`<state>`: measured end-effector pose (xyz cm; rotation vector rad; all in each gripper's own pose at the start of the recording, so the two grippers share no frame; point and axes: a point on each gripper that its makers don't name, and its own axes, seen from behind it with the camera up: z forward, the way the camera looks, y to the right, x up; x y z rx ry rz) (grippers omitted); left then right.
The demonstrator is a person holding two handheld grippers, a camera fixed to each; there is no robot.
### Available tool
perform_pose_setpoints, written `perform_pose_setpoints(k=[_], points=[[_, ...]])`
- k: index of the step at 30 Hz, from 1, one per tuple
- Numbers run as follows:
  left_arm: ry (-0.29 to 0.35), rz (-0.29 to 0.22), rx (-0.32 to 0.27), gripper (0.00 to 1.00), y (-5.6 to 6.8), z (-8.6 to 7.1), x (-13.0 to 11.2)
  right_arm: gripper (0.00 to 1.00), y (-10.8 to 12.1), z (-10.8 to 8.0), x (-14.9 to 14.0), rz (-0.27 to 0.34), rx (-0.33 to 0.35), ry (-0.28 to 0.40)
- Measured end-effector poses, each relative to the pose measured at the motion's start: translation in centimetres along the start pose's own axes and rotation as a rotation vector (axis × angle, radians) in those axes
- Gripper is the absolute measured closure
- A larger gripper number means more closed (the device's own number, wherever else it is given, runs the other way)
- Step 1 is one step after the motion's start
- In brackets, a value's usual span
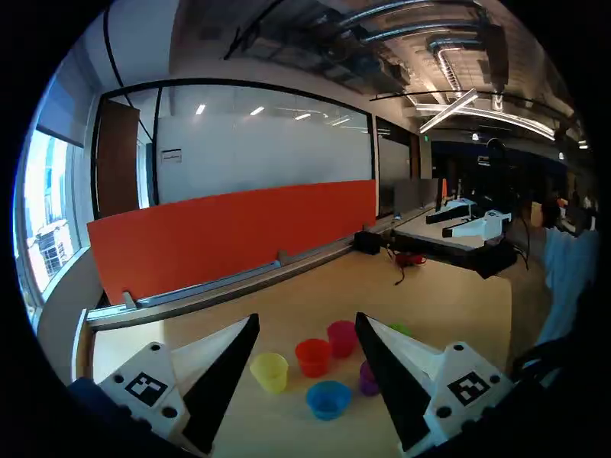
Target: Pour water
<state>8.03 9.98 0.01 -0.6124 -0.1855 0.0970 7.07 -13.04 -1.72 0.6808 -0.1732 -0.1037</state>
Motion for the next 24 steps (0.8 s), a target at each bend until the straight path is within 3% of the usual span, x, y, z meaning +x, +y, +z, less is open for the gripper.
perform_pose_setpoints(k=[12,24], points=[[-0.059,0.023,-0.032,0.07,0.7,1.4,-3.2,0.01,-0.6,1.8,-4.2,-0.019,0.039,-0.084],[-0.102,0.012,-0.059,0.07,1.5,2.8,-6.8,0.01,-1.4,3.2,-8.7,-0.028,0.057,-0.145]])
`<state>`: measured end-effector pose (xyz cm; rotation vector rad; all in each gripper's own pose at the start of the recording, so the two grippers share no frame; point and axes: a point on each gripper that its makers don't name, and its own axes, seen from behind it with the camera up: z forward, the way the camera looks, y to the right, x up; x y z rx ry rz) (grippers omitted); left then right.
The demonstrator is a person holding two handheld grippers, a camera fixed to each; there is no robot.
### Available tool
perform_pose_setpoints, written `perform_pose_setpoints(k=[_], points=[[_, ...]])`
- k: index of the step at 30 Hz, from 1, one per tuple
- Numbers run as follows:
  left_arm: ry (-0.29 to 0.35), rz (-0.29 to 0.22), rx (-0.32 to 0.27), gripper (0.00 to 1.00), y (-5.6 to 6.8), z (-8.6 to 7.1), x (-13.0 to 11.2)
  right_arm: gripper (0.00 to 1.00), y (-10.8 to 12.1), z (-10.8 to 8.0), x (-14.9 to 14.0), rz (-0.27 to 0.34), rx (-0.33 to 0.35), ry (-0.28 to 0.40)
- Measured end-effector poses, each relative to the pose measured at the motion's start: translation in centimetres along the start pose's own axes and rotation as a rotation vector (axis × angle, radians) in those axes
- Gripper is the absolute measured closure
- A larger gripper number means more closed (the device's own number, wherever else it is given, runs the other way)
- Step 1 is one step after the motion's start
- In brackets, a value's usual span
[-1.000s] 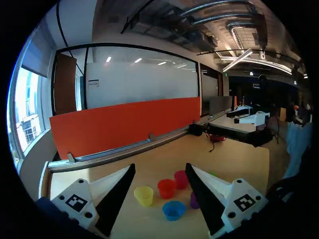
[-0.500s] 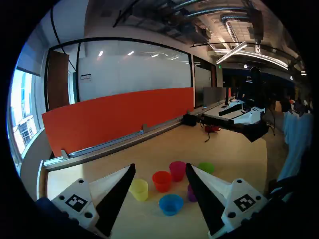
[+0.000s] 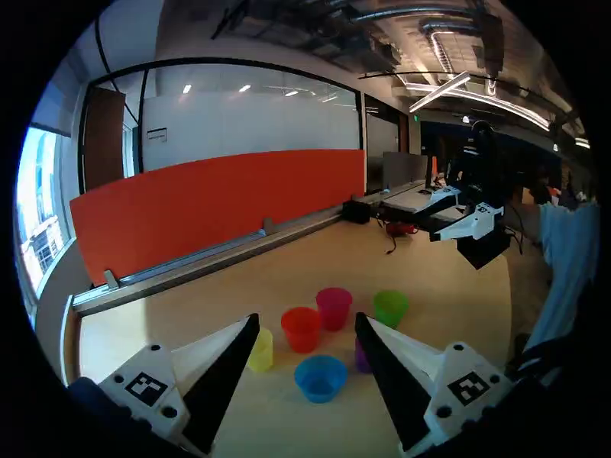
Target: Pour water
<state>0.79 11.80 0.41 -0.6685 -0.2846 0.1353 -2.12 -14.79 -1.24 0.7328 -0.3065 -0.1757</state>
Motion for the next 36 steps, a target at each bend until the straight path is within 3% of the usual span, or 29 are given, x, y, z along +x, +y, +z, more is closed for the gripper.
perform_pose_setpoints(k=[18,36], points=[[-0.092,0.003,-0.026,0.07,0.7,2.3,-6.3,0.01,-0.6,3.0,-6.5,-0.021,0.024,-0.108],[-0.211,-0.004,-0.060,0.07,1.6,3.6,-12.5,0.00,-0.8,4.1,-12.4,-0.010,0.031,-0.207]])
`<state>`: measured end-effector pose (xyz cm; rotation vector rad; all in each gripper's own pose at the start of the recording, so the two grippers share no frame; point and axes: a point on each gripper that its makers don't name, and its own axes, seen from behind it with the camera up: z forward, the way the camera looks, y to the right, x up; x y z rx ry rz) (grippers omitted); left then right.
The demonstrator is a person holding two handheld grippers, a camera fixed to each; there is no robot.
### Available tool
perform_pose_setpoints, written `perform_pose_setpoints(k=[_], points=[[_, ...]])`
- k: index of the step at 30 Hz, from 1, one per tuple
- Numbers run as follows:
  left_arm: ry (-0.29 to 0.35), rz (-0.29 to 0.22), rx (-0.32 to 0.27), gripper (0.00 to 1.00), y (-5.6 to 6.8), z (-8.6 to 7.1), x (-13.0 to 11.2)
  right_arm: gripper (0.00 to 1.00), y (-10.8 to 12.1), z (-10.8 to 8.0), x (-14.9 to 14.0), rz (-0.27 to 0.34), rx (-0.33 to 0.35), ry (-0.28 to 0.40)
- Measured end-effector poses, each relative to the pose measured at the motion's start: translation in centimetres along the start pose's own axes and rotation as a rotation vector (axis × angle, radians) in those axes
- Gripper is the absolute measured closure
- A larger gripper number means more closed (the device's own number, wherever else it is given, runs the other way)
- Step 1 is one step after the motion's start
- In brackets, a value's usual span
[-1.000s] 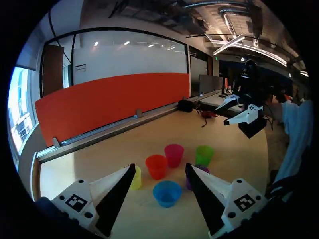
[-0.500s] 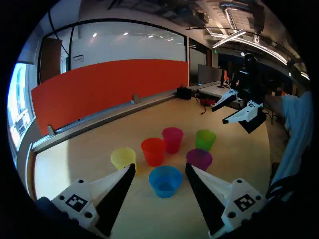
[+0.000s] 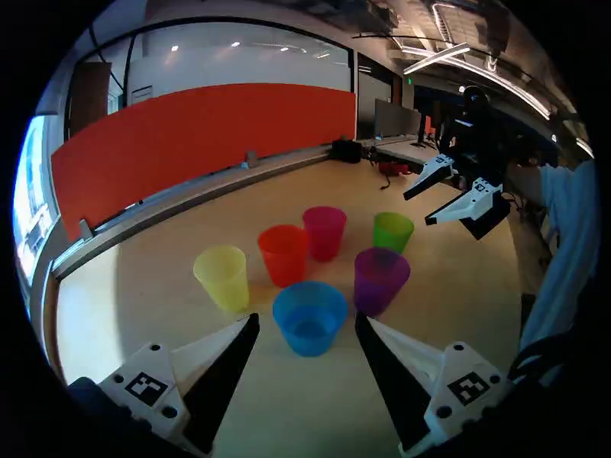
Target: Pour water
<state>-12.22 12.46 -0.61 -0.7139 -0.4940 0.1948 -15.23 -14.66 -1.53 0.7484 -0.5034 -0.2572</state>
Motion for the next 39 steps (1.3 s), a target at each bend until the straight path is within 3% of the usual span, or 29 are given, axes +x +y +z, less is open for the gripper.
perform_pose_setpoints(k=[21,39], points=[[-0.092,-0.005,-0.030,0.07,0.1,2.7,-3.8,0.01,0.1,2.5,-3.0,0.003,0.016,-0.059],[-0.104,-0.008,-0.065,0.07,0.0,5.8,-3.4,0.00,0.1,5.7,-2.2,0.002,0.044,-0.059]])
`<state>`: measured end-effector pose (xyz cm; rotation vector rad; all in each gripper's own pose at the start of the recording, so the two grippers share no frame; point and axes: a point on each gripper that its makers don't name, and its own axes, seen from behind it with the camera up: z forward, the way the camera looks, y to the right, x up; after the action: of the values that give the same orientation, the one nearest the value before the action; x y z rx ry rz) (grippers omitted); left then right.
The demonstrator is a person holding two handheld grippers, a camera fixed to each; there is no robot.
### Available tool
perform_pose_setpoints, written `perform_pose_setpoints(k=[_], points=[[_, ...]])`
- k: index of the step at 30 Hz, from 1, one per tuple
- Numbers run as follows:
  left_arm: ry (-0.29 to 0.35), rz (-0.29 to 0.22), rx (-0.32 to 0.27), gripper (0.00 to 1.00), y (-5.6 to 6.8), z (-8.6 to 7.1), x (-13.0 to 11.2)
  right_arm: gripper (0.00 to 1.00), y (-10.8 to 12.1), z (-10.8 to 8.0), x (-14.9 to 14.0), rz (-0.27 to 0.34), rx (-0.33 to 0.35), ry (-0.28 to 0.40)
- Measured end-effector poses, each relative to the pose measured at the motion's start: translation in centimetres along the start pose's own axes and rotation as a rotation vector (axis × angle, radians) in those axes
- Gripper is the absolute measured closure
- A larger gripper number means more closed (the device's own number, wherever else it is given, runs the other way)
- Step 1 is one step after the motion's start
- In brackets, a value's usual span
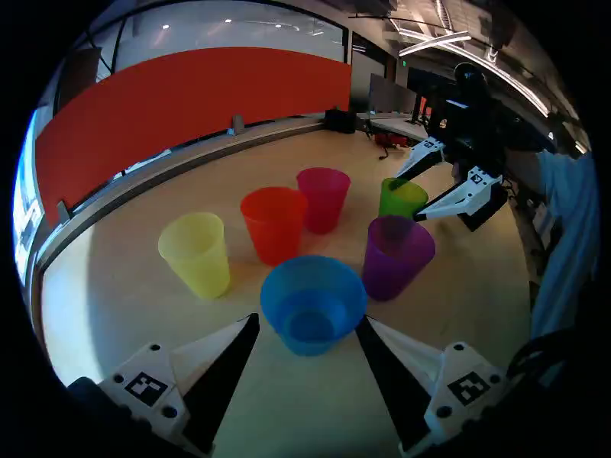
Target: Pour water
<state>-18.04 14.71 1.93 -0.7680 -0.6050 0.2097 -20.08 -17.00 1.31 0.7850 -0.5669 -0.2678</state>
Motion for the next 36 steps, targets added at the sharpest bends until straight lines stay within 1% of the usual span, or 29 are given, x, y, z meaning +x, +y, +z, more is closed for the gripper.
perform_pose_setpoints(k=[9,19,23,25,36], points=[[0.003,-0.001,-0.016,0.07,0.2,0.8,0.9,0.00,0.0,0.5,0.5,-0.004,0.008,0.005],[0.003,0.005,-0.021,0.07,0.5,1.1,1.0,0.00,0.0,0.4,0.5,-0.005,0.008,0.007],[-0.003,0.009,-0.019,0.09,0.5,1.3,0.9,0.00,0.1,0.4,0.5,-0.003,0.007,0.007],[-0.004,0.009,-0.019,0.13,0.5,1.3,0.9,0.01,0.1,0.4,0.5,-0.002,0.007,0.008],[-0.001,0.010,-0.022,0.13,0.6,1.2,0.9,0.07,0.1,0.4,0.5,-0.007,0.010,0.007]])
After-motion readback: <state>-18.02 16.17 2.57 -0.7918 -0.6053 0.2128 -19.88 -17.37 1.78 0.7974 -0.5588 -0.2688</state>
